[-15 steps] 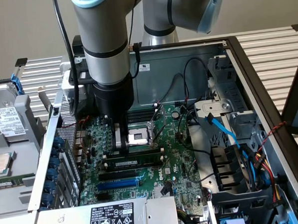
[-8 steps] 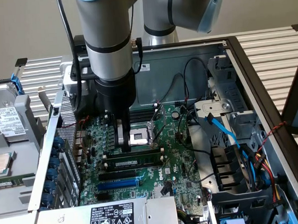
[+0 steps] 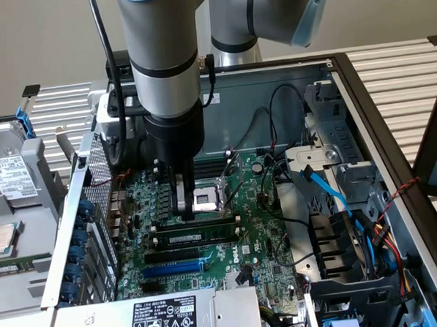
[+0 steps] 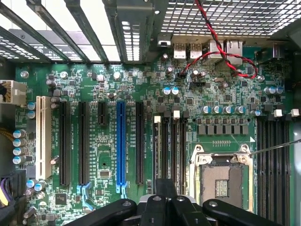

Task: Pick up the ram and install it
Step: 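Press down the ram until it locks into place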

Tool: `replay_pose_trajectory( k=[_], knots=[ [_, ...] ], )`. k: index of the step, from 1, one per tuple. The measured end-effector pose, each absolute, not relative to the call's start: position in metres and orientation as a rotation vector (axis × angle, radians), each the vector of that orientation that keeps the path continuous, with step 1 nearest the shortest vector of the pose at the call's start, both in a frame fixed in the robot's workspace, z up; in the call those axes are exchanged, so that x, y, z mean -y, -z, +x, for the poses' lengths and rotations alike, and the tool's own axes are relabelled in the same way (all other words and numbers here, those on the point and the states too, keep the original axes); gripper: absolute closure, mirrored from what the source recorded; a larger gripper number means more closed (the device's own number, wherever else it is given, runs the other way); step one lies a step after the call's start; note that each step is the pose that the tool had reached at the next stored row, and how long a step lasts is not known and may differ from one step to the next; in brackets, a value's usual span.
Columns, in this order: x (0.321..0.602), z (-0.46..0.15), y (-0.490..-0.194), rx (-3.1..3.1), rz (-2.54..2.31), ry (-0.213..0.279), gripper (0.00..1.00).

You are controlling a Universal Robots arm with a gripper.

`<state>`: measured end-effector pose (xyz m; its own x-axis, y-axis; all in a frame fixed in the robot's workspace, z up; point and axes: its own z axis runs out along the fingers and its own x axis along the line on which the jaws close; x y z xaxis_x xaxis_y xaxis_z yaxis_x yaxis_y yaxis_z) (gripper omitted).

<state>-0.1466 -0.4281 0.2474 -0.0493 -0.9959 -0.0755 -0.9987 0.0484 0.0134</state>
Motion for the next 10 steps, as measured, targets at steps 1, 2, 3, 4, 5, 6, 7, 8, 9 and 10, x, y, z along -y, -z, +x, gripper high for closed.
replay_pose_trajectory(
  k=[1,2,3,4,5,6,7,8,9,10],
  knots=[
    [0.428,-0.147,-0.247,-2.240,-2.133,-0.099,0.89],
    [0.429,-0.147,-0.247,-2.238,-2.131,-0.102,0.89],
    [0.429,-0.146,-0.247,-2.237,-2.130,-0.105,0.89],
    [0.429,-0.146,-0.247,-2.235,-2.129,-0.108,0.89],
    [0.429,-0.146,-0.247,-2.234,-2.127,-0.111,0.89],
    [0.430,-0.146,-0.247,-2.228,-2.121,-0.123,0.89],
    [0.431,-0.146,-0.247,-2.223,-2.117,-0.134,0.89],
    [0.432,-0.145,-0.247,-2.222,-2.116,-0.135,0.89],
    [0.434,-0.137,-0.247,-2.224,-2.115,-0.135,0.89],
    [0.434,-0.134,-0.247,-2.224,-2.115,-0.135,0.89]
  ],
)
